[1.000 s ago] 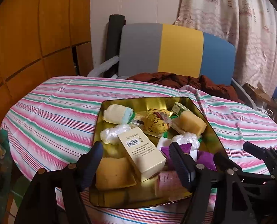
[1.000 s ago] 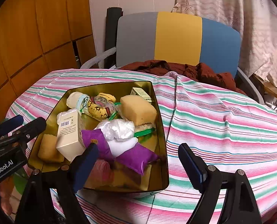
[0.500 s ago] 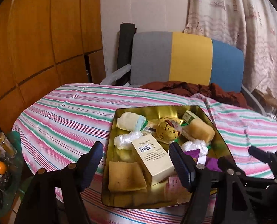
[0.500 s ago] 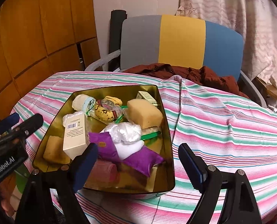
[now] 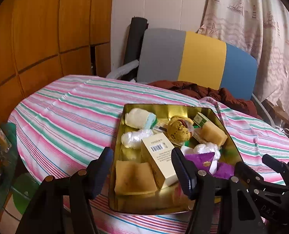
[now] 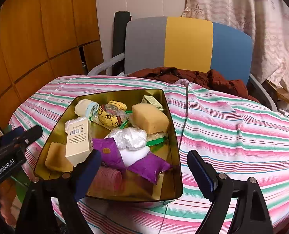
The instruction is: Organize objects
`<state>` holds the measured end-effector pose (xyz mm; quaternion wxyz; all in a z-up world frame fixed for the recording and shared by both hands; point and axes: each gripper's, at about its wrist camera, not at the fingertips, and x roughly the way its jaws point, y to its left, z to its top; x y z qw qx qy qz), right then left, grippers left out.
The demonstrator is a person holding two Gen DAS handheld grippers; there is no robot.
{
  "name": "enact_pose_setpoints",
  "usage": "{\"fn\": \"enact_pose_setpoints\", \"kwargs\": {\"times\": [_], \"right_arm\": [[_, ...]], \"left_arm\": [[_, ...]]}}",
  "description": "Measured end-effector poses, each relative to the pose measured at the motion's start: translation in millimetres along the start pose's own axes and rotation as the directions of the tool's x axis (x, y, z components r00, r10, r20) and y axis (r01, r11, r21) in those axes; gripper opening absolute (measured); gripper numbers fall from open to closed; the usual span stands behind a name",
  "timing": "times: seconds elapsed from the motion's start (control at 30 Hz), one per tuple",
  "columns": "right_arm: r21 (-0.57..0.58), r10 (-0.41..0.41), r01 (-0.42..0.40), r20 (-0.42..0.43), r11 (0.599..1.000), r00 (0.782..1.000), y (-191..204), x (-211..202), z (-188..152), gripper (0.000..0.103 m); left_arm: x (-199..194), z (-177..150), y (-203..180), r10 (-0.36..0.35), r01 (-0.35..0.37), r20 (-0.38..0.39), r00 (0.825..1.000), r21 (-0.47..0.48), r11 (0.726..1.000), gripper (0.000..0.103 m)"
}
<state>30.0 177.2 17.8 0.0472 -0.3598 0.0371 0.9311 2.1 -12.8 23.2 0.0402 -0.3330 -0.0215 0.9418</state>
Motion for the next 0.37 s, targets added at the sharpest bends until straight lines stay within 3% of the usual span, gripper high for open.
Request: {"fn": "enact_pose_setpoints", "kwargs": {"times": [0.1, 0.37], "right_arm": [[0.002, 0.001, -0.001, -0.009, 1.0, 1.0, -1.1, 2.5, -1.9, 0.09], [0.003, 0.003, -0.003, -0.018, 1.0, 1.0, -0.7, 6.7, -4.4, 0.09]], "left_arm": [[-2.0, 1.7, 1.4, -0.016, 0.016, 0.021, 1.0, -0.003, 1.0, 0.056], [-1.2, 3.7, -2.9, 0.007, -0.008, 0.024, 1.0, 0.032, 0.999, 0.053]]}}
